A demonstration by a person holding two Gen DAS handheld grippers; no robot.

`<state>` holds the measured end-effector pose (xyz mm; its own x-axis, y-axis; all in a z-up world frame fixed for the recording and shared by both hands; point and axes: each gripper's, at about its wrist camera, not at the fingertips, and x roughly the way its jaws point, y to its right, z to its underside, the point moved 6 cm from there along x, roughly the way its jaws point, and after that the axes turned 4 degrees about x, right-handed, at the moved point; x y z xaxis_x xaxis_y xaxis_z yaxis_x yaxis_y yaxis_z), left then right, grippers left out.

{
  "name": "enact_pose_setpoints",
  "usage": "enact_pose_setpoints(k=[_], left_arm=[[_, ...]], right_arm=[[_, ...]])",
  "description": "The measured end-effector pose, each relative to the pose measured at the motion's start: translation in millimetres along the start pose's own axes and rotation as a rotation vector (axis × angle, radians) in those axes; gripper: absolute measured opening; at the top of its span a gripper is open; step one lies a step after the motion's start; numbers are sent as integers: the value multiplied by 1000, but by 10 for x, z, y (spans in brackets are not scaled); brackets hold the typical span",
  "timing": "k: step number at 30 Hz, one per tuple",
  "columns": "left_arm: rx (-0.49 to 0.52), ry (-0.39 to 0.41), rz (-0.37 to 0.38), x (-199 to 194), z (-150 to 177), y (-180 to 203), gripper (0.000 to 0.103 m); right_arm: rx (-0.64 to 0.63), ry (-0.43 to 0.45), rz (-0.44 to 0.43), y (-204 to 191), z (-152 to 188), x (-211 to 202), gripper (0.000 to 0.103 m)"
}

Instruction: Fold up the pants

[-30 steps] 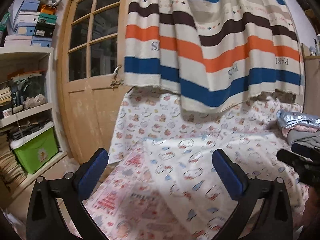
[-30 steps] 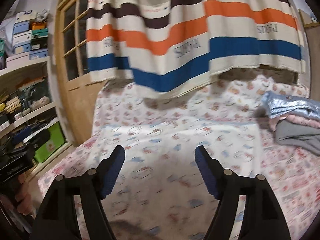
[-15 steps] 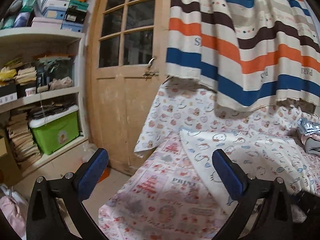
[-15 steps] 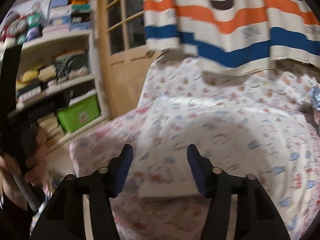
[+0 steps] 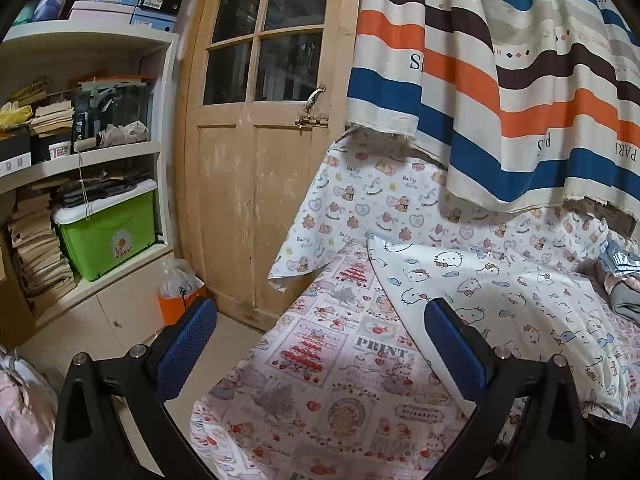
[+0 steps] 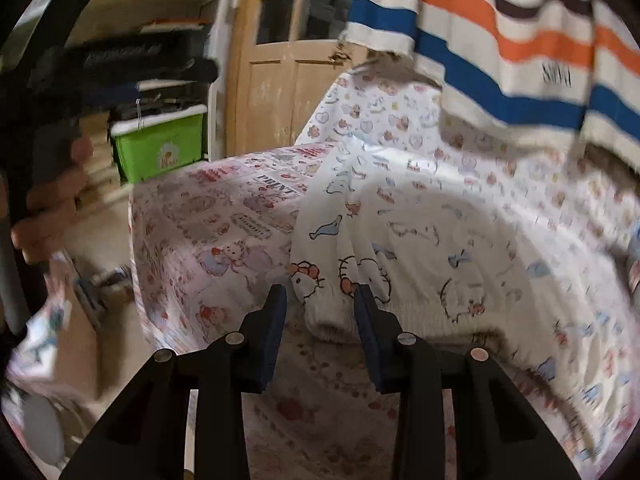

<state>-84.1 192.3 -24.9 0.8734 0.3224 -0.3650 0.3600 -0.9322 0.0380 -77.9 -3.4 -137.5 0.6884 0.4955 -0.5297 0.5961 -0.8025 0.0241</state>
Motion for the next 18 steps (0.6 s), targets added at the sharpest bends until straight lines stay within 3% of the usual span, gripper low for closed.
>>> enact_pose_setpoints(k=[5,10,16,18], left_arm=[[6,-12,1,31,-13,3,103],[58,-65,43,279,-206,126,103],[-11,-249,223,1246,-616,283,101],[-4,-325,258,1698,-720,384,87]], right_arm=[[38,-12,-11,111,-46,1,10],[84,2,-28,150,-147,-77,8],[125,85,-25,234,-399,-290,8],[149,106,-22,277,-456,-345,8]])
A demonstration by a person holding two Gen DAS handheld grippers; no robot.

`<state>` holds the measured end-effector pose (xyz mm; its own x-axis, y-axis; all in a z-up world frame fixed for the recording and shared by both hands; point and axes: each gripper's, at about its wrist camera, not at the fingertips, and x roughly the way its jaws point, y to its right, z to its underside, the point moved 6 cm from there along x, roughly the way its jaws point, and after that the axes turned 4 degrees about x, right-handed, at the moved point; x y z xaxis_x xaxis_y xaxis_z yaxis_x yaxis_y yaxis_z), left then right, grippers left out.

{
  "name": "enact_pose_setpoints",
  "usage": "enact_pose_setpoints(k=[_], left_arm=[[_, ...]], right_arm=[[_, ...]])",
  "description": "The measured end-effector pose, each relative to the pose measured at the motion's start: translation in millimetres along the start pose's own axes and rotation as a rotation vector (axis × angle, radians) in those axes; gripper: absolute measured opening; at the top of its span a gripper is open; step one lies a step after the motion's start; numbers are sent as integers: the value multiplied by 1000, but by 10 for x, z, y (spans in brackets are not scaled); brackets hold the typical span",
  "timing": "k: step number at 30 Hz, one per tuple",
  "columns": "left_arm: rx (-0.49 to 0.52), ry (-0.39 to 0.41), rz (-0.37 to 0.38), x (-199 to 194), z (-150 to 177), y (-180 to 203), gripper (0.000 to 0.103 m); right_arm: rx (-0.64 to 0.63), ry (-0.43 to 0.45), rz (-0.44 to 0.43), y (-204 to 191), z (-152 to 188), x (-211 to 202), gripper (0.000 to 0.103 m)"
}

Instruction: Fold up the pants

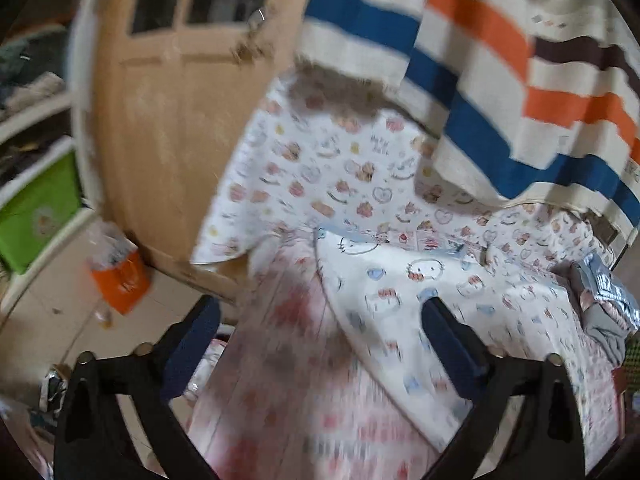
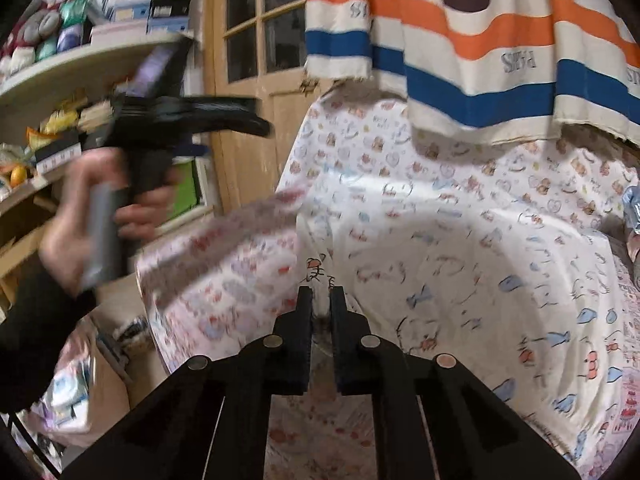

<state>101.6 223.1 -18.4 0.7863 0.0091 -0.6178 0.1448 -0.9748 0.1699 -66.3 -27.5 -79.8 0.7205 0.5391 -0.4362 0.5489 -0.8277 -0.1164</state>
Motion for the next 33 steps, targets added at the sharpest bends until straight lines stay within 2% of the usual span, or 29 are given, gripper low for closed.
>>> enact_pose_setpoints(k=[3,6,9,13,14,16,17,18,19,21,25,28,33], left_arm=[[11,-66,-32,545,-267,-55,69],[-17,-116,-67,999,-411,-149,62],[-120,-165,-38,1274,-418,-254,62],[-123,-227,-14,1530,-385,-228,61],[-135,-243,-3,1583,-364,-225,57],[-164,-259,32,1671,-361,-214,41],[-181,-265,51,1693,-351,-211,29],[-199,-267,75,1714,-344,-202,23],[-211,-265,97,1722,-356,-176,23],[-214,-267,118,1765,-383,-129,4],[-185,-250,97,1769,-501,-38,4],[-160,-226,93,1697,-732,81,4],[-72,-130,139,1402,-1217,583,4]], right_arm=[[15,23,6,41,-75,-61,8],[20,34,8,71,-106,-90,8],[27,45,2,106,-115,-109,8],[43,40,-14,125,-121,-99,8],[46,37,-22,126,-124,-95,8],[45,35,-31,124,-133,-85,8],[41,36,-33,127,-139,-80,8],[38,36,-34,130,-141,-78,8],[36,33,-37,140,-139,-73,8],[45,30,-44,169,-141,-70,8],[79,51,-48,239,-131,-112,8],[105,70,-43,278,-121,-173,8],[123,118,-44,361,-163,-339,8]])
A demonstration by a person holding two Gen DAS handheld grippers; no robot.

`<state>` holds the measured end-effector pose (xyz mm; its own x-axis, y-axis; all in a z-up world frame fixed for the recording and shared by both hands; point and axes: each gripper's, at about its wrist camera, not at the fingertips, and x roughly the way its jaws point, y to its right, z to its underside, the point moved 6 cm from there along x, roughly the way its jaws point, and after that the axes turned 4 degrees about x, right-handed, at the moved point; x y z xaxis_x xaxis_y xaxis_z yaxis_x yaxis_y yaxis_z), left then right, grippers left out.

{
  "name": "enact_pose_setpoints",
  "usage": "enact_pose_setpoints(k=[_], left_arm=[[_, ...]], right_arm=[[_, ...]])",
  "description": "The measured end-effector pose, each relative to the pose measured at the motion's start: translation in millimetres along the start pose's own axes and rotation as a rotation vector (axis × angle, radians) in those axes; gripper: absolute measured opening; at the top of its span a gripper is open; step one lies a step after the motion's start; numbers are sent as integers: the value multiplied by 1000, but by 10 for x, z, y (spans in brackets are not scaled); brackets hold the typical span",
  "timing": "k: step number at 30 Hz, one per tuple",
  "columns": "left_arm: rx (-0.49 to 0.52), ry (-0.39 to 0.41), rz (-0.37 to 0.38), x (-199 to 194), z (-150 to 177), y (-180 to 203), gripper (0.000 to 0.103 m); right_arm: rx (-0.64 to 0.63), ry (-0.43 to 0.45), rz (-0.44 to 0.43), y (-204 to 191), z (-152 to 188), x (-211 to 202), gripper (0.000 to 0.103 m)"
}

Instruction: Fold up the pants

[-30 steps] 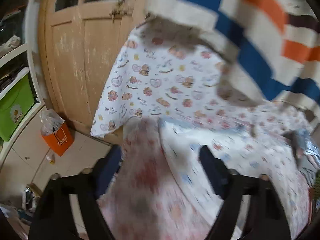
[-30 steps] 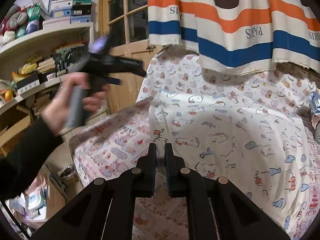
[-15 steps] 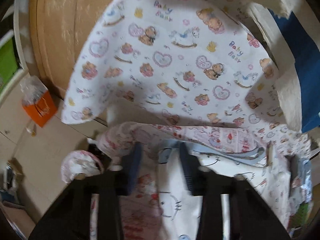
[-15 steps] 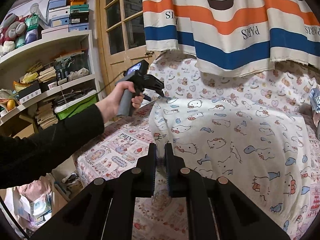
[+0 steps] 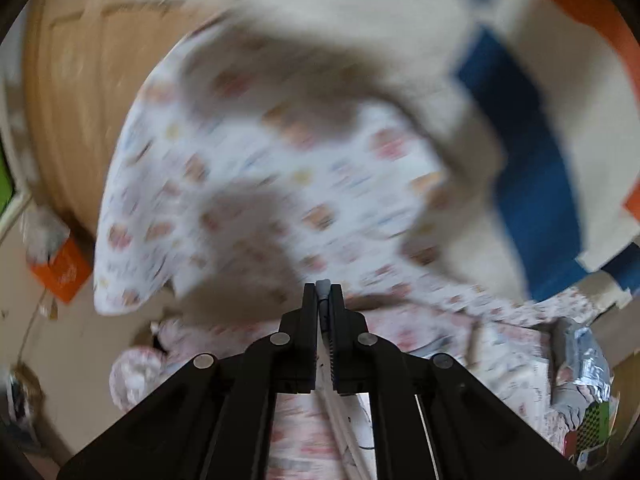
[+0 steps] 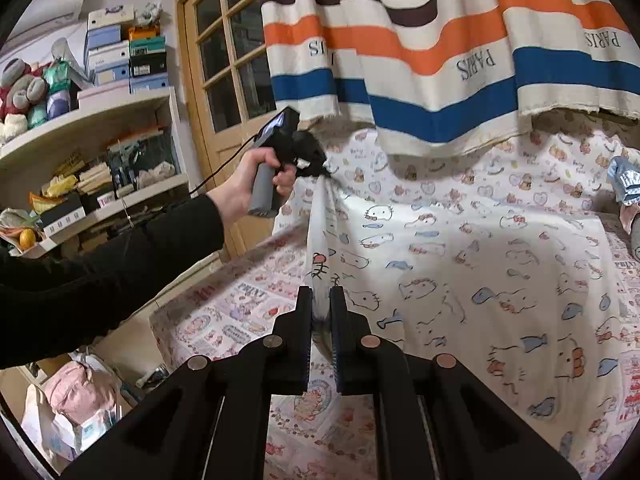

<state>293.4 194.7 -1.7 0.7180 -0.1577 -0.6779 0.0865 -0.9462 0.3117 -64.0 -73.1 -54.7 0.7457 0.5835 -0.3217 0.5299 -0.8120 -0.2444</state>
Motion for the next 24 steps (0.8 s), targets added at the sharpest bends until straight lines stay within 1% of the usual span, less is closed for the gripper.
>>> enact_pose_setpoints(k=[2,4,6,7,8,9,13,16,19,24], left_arm=[[46,34,12,-91,-102,270,4],[88,66,30,-167,-182,571,4],[124,115,62,-245,-232,844,4],[141,134,64,-289,-241,943,4],[159,150,69,-314,-247,1070,4],[168,158,90,-327,-251,1213,4],[177,155,145,-273,-271,1662,4],[197,148,188,-216,-245,2044,4],[248,139,221,-150,-150,2475,4],[305,107,265,-7,48,3010,4]], right_arm=[[2,45,14,52,-64,-109,8],[7,70,20,87,-113,-194,8],[12,94,34,146,-152,-296,8],[13,102,48,175,-159,-337,8],[14,106,56,193,-165,-369,8],[11,111,66,224,-166,-428,8],[-10,132,104,300,-161,-627,8],[-20,164,148,395,-156,-820,8],[-1,177,183,527,-128,-949,8],[37,166,216,747,-46,-1081,8]])
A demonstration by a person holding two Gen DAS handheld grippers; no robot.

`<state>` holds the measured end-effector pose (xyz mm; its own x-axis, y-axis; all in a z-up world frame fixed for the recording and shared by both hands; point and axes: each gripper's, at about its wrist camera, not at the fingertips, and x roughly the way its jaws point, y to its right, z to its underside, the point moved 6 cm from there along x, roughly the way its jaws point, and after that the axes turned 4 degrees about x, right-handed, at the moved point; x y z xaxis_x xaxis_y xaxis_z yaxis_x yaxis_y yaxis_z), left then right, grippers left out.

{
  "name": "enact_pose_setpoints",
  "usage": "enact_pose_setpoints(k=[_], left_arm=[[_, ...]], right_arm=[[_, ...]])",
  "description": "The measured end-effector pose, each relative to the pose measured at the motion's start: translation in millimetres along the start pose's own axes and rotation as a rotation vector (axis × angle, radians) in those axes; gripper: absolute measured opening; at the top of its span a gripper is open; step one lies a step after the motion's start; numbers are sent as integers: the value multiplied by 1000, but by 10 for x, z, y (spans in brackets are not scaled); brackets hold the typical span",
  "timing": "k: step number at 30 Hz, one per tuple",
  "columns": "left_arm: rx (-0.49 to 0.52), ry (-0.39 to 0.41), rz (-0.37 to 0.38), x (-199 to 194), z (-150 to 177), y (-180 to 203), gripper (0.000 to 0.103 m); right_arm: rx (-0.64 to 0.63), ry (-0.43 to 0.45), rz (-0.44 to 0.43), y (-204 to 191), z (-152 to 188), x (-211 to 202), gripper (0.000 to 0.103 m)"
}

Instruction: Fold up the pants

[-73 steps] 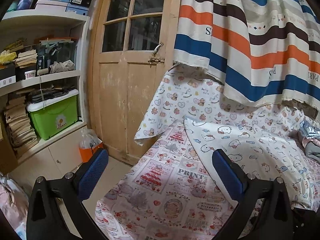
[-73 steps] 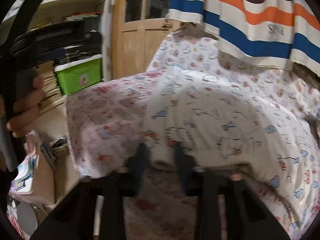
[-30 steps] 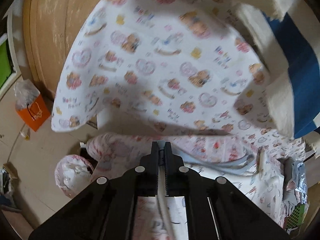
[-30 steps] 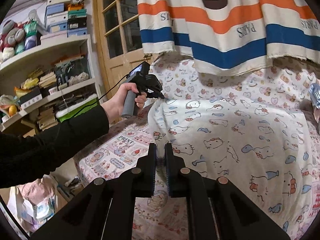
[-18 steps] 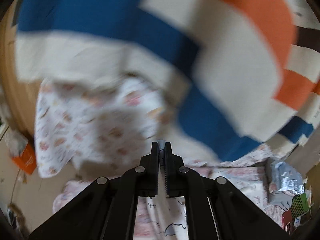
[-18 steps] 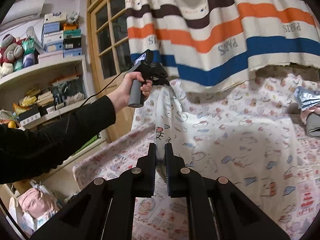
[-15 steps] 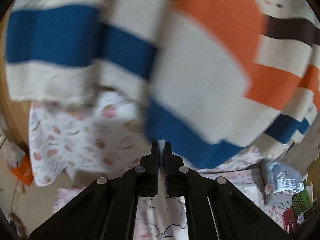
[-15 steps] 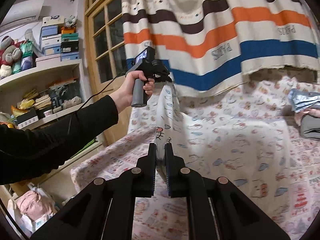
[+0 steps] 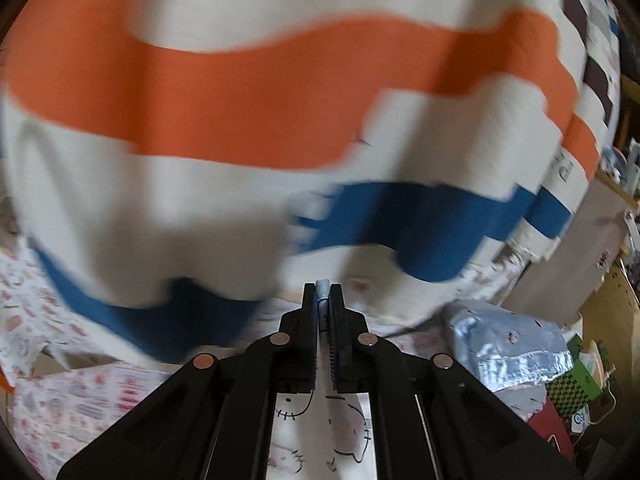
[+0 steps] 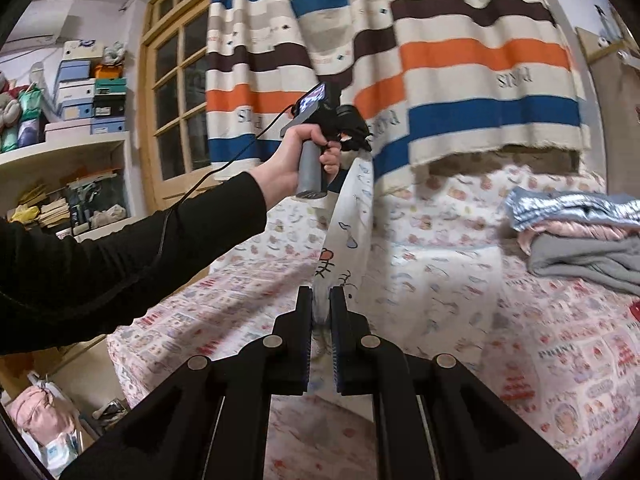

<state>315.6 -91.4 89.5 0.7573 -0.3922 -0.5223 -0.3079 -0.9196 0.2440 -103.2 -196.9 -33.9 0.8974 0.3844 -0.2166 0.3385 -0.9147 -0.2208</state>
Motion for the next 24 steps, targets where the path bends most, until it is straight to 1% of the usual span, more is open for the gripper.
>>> enact_pose_setpoints(k=[5,9,13,19,24], left_arm=[[19,-43,33,260,82,374,4],[44,-76,38,473,222,634,4],[46,-114,49,683,379,795,4],[60,-168,54,1011,588,1006,4],[81,-215,63,1219,790,1133,4]], right_arm=[[16,-12,21,163,64,-76,8],[34,-31,43,269,154,-80,8],[76,-73,55,432,280,-52,8],[63,-83,94,530,375,-59,8],[77,-104,112,585,489,-53,8]])
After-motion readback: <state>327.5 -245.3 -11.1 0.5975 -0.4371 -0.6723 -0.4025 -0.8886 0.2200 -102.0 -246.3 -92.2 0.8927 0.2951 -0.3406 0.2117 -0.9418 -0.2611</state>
